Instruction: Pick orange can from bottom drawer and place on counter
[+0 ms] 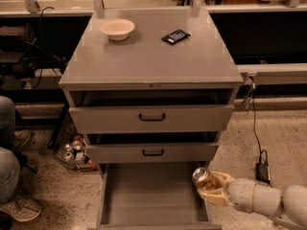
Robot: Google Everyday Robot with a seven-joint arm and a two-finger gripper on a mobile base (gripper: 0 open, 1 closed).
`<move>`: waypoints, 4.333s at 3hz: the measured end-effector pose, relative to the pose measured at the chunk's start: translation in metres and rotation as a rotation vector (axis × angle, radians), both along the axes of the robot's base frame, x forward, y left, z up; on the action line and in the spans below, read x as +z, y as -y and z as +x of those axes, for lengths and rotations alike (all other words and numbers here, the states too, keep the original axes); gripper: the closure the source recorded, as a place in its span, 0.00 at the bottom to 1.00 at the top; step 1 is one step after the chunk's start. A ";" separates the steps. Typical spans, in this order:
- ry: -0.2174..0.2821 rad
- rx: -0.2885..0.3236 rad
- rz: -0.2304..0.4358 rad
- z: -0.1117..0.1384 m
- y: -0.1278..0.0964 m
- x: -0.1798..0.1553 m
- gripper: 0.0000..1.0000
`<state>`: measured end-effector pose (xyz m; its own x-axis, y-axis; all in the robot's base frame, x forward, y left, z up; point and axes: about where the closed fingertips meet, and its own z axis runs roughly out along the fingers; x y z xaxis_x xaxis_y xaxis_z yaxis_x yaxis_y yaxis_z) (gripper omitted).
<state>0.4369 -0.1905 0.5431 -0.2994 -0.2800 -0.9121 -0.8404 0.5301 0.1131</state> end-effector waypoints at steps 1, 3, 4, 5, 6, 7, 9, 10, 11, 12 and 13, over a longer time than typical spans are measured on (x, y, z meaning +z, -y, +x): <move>0.137 -0.041 -0.076 0.004 0.023 0.084 1.00; 0.193 -0.048 -0.124 0.020 0.046 0.114 1.00; 0.308 -0.078 -0.275 0.054 0.090 0.174 1.00; 0.404 -0.097 -0.416 0.083 0.122 0.230 1.00; 0.473 -0.076 -0.533 0.108 0.136 0.276 1.00; 0.574 0.003 -0.630 0.131 0.124 0.330 1.00; 0.607 0.046 -0.644 0.144 0.117 0.337 1.00; 0.691 0.223 -0.701 0.185 0.091 0.351 1.00; 0.730 0.395 -0.756 0.220 0.065 0.360 1.00; 0.776 0.528 -0.846 0.255 0.031 0.377 1.00; 0.792 0.621 -0.942 0.287 -0.003 0.383 1.00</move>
Offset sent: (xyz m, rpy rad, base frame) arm 0.0037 -0.0205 0.0709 -0.0586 -0.1174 -0.0370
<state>0.7239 -0.1871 0.9265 0.6062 -0.7766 -0.1713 -0.6356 -0.3436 -0.6913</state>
